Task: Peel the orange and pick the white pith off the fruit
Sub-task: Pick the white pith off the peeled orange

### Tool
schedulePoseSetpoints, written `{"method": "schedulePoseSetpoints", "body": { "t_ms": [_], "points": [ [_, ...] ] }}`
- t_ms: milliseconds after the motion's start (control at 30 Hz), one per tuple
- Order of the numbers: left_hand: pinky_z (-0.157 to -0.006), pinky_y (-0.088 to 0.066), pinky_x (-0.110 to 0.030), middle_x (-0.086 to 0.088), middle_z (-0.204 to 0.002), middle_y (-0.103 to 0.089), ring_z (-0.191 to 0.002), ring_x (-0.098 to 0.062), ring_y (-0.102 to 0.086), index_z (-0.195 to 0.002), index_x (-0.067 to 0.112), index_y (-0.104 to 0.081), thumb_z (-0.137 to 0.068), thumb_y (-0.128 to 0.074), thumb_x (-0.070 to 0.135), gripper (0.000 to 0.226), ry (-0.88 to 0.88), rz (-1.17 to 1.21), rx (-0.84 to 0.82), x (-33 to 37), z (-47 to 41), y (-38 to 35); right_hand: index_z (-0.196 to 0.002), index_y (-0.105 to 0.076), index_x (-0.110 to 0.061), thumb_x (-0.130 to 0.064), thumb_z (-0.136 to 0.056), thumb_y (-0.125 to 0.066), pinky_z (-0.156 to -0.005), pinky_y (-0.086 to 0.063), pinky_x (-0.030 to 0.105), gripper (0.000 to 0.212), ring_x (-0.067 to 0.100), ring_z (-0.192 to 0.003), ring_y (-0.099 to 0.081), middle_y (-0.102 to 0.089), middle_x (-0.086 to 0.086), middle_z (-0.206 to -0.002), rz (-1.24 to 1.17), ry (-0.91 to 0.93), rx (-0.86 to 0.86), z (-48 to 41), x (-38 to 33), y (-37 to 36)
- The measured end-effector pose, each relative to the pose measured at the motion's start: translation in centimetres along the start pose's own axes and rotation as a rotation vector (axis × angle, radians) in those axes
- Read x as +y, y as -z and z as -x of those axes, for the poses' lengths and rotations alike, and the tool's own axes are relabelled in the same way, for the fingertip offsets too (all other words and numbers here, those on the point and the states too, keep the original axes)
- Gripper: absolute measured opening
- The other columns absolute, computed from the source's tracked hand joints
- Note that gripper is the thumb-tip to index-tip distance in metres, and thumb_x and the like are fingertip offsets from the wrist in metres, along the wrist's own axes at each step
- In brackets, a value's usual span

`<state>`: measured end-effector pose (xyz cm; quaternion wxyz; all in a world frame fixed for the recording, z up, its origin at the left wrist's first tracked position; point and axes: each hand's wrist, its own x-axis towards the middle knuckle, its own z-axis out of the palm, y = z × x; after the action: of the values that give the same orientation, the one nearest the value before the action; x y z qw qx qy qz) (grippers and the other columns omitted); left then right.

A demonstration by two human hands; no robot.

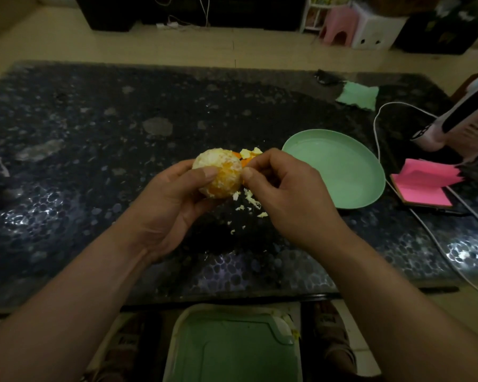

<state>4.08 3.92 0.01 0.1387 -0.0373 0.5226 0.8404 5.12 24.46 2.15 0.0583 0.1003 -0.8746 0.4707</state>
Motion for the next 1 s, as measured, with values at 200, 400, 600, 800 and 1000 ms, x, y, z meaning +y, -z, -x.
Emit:
{"method": "schedulePoseSetpoints", "body": {
  "t_ms": [200,400,600,800,1000],
  "points": [
    [-0.097,-0.060,-0.034,-0.017,-0.134,-0.071,-0.120,-0.025,-0.070,-0.137,-0.001,-0.064,-0.090,-0.067,0.021,0.051,0.002,0.007,-0.025,0.09,0.15,0.05,-0.096,-0.071,-0.024,-0.028,-0.101,-0.070,-0.060,-0.043,0.012,0.006,0.002,-0.066,-0.060,-0.065,-0.012,-0.073,-0.012,0.000,0.009,-0.19,-0.09,-0.09],
    [-0.105,-0.057,-0.039,-0.017,-0.139,-0.069,-0.128,-0.028,-0.067,-0.135,0.003,-0.066,-0.092,-0.065,0.024,0.048,0.023,0.080,-0.050,0.06,0.20,-0.29,-0.100,-0.071,-0.024,-0.025,-0.104,-0.066,-0.060,-0.043,0.012,0.006,0.001,-0.067,-0.060,-0.065,-0.015,-0.074,-0.040,0.032,0.037,-0.05,-0.40,0.13],
    [-0.101,-0.059,-0.037,-0.017,-0.136,-0.070,-0.123,-0.027,-0.068,-0.132,0.003,-0.067,-0.090,-0.065,0.023,0.046,0.019,0.065,-0.030,0.16,0.10,-0.01,-0.103,-0.072,-0.021,-0.029,-0.101,-0.070,-0.063,-0.044,0.012,0.008,-0.001,-0.071,-0.061,-0.063,-0.019,-0.075,-0.011,0.071,0.009,0.07,-0.28,0.24],
    [-0.089,-0.062,-0.032,-0.017,-0.128,-0.074,-0.112,-0.024,-0.073,-0.132,0.001,-0.066,-0.086,-0.069,0.022,0.050,0.004,0.007,0.001,-0.01,0.22,-0.37,-0.098,-0.068,-0.020,-0.028,-0.102,-0.067,-0.066,-0.054,0.037,0.009,0.008,-0.071,-0.062,-0.066,-0.013,-0.079,0.177,0.155,0.034,0.10,-0.02,0.08],
    [-0.090,-0.062,-0.034,-0.019,-0.132,-0.072,-0.114,-0.025,-0.072,-0.135,-0.001,-0.065,-0.087,-0.070,0.023,0.054,0.018,0.007,-0.028,-0.08,0.45,-0.51,-0.091,-0.065,-0.020,-0.023,-0.099,-0.066,-0.062,-0.053,0.043,0.008,0.013,-0.066,-0.060,-0.064,-0.009,-0.074,0.227,0.208,0.084,0.05,0.25,0.11]
  ]
}}
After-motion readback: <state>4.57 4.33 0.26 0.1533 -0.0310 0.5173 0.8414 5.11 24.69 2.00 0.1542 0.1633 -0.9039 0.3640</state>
